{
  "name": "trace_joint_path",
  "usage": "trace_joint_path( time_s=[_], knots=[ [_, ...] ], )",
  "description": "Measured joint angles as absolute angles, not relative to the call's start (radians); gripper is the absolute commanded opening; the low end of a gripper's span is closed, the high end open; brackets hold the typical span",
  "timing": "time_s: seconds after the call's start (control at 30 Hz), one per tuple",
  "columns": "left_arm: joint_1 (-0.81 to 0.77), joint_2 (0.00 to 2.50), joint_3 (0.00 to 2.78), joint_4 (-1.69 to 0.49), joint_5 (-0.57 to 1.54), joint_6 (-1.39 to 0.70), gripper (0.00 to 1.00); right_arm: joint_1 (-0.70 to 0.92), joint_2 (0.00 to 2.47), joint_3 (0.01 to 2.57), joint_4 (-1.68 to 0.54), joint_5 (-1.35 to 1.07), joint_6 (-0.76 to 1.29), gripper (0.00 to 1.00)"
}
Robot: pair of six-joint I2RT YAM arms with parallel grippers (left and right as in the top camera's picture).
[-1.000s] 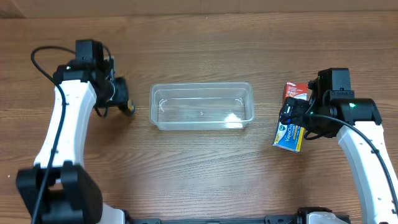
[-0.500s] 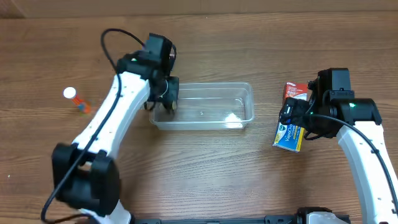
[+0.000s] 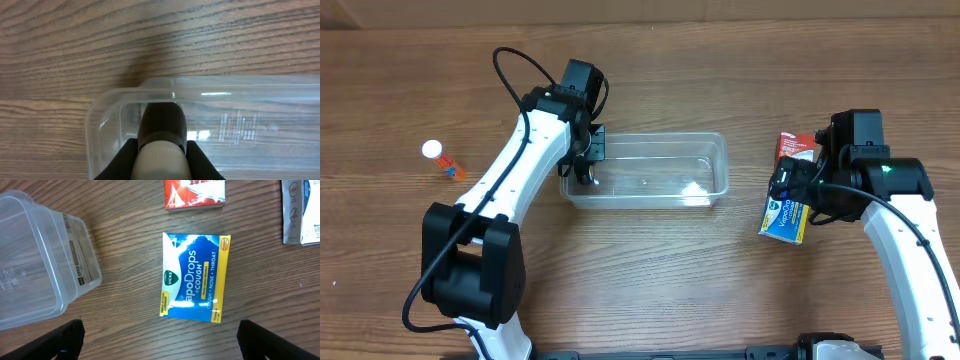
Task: Pack container
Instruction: 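Carry the bottle into the left end of the container and release, then move left gripper to the orange tablet tube and grasp it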
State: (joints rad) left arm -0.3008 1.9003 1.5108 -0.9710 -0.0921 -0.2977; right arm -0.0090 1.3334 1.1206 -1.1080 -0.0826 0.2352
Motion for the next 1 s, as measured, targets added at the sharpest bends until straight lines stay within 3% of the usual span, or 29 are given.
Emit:
trace_joint_path(
  time_s=[0.07, 0.3, 0.37, 0.43, 0.63, 0.73, 0.83, 1.0],
  knots=[
    [-0.301, 1.901, 1.511, -0.977, -0.096, -0.308, 0.52, -0.009, 1.333, 1.121, -1.108, -0.083, 0.236, 1.0],
    [-0.301, 1.901, 1.511, -0.985, -0.098, -0.309, 0.6, -0.009, 1.333, 1.121, -1.108, -0.083, 0.235, 1.0],
    [-0.301, 1.9, 1.511, -0.987, -0.098, -0.309, 0.67, -0.009, 1.333, 1.121, -1.108, -0.083, 0.236, 1.0],
    [-0.301, 1.888, 1.511, -0.992, -0.098, -0.31, 1.0, -0.009, 1.333, 1.121, -1.108, -0.083, 0.235, 1.0],
    [-0.285, 1.669, 1.533, -1.016, -0.115, -0.312, 1.0, -0.009, 1.333, 1.121, -1.107, -0.082, 0.236, 1.0],
    [-0.204, 1.541, 1.544, -1.067, -0.127, -0.312, 1.0, -0.009, 1.333, 1.121, -1.108, -0.083, 0.236, 1.0],
    [0.011, 1.452, 1.553, -1.142, -0.144, -0.326, 1.0, -0.009, 1.333, 1.121, -1.107, -0.083, 0.235, 1.0],
    [0.336, 1.512, 1.552, -1.125, -0.105, -0.346, 1.0, -0.009, 1.333, 1.12, -1.105, -0.088, 0.236, 1.0]
  ],
)
